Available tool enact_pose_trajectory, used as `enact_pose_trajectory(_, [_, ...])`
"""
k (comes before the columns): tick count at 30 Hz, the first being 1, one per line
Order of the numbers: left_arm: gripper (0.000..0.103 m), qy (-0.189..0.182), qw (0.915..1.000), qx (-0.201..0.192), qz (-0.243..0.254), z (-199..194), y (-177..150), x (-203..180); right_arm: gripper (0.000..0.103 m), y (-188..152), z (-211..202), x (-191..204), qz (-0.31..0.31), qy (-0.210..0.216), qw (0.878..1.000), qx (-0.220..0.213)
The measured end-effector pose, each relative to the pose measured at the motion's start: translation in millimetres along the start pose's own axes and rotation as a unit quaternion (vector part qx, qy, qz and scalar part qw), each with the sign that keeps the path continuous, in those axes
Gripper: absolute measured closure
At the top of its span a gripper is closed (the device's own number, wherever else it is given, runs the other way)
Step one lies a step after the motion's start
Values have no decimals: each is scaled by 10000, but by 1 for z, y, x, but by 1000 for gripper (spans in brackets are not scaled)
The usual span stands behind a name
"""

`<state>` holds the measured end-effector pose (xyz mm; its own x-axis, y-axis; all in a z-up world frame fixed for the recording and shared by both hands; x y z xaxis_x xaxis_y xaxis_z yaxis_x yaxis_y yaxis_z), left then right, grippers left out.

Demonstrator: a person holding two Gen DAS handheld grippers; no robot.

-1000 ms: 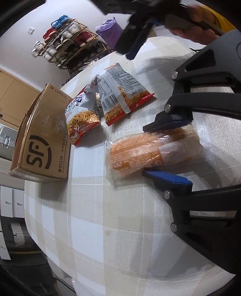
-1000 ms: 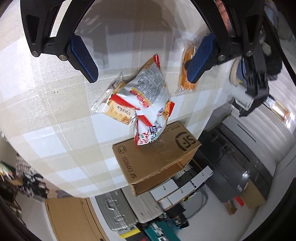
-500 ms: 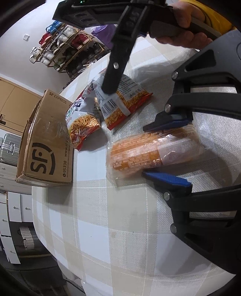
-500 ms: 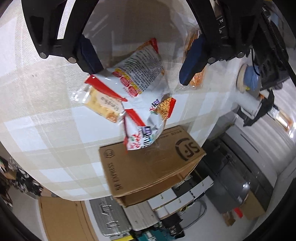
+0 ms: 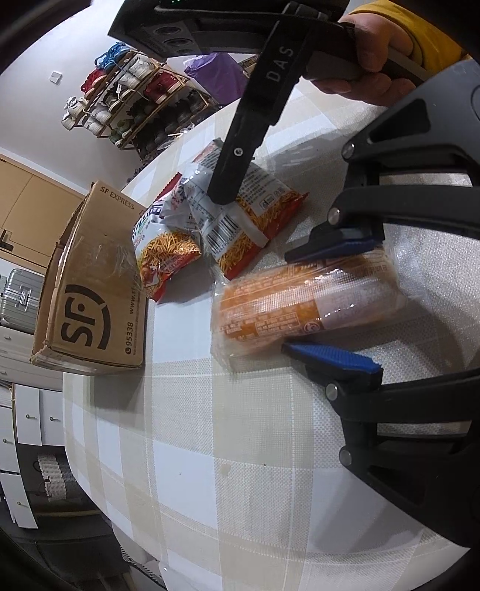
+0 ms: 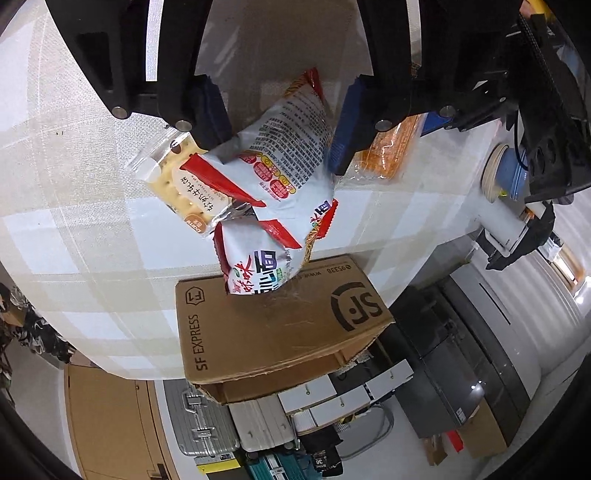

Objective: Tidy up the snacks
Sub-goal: 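Grasp the orange bread roll with the left tool while the right tool grasps the white snack bag, then lift the bread roll and white snack bag off the table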

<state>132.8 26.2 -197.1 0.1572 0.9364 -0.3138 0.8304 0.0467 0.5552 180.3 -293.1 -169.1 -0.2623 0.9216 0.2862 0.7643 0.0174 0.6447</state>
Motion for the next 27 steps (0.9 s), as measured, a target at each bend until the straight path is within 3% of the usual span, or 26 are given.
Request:
enact_pose_trajectory(17, [66,185,9996,211,-80,3,4,-2,69,-8,-26,-4,63,495,9986,-194])
enact_pose_trajectory(27, [66,334,9989,304,-150,3,4,-5,74,-15,-38,-5,95,822,9961,-291])
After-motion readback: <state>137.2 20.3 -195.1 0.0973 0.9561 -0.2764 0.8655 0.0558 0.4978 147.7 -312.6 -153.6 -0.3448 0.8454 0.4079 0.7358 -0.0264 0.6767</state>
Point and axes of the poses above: each gripper's, at about its wrist camera, not at the fingertips, and z roughly the way its jaws point, x to its left, y to its top, the point moved 3 cm from there along z, roughly the way its jaws point, and after that the axes turned 4 degrees about -z, right-handed, at the moved point
